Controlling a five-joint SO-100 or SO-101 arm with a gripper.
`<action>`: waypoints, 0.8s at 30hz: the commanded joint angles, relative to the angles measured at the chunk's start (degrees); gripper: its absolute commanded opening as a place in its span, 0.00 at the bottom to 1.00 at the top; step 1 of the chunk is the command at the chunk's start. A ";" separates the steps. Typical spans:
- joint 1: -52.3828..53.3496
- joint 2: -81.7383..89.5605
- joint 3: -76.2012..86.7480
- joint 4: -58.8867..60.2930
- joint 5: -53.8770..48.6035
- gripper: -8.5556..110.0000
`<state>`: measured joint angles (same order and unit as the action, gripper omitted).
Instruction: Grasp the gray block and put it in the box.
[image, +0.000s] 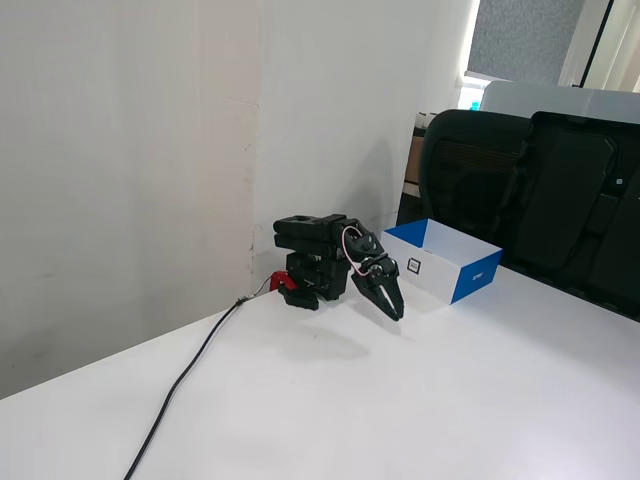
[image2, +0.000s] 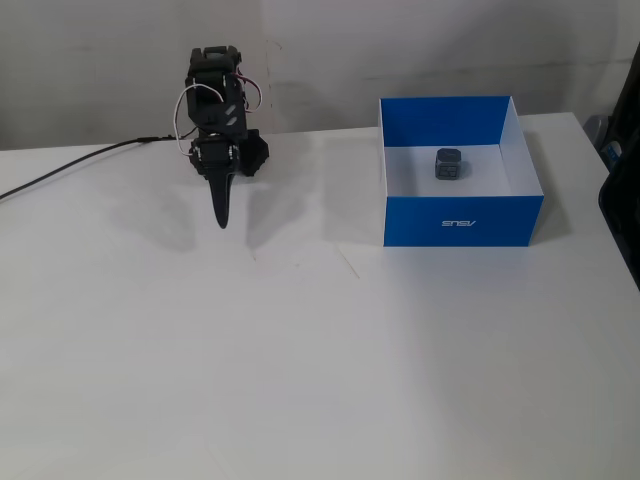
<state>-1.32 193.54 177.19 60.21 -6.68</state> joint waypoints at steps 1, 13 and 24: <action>-1.58 0.97 3.16 0.44 -0.09 0.08; -2.55 0.97 3.16 0.53 0.53 0.07; -2.37 0.97 3.16 0.53 0.44 0.07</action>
<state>-3.25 193.54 177.19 60.47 -6.68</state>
